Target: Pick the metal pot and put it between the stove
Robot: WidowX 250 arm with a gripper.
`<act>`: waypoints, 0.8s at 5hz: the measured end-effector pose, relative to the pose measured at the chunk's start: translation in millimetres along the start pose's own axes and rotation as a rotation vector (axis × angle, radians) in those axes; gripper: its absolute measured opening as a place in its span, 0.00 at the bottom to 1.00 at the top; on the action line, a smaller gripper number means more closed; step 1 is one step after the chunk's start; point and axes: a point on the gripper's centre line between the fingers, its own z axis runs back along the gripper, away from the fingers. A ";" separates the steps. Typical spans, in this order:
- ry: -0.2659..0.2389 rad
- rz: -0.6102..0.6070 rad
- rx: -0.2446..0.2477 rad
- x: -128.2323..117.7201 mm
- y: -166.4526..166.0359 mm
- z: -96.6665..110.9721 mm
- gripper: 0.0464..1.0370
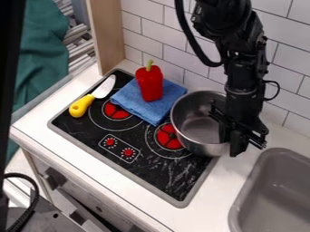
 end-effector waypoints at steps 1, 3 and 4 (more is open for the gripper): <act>-0.035 -0.072 0.007 -5.4 -2.7 13.2 0.07; -0.219 -0.257 0.066 -22.0 -10.2 106.6 0.01; -0.292 -0.148 0.095 -47.1 14.8 143.8 0.01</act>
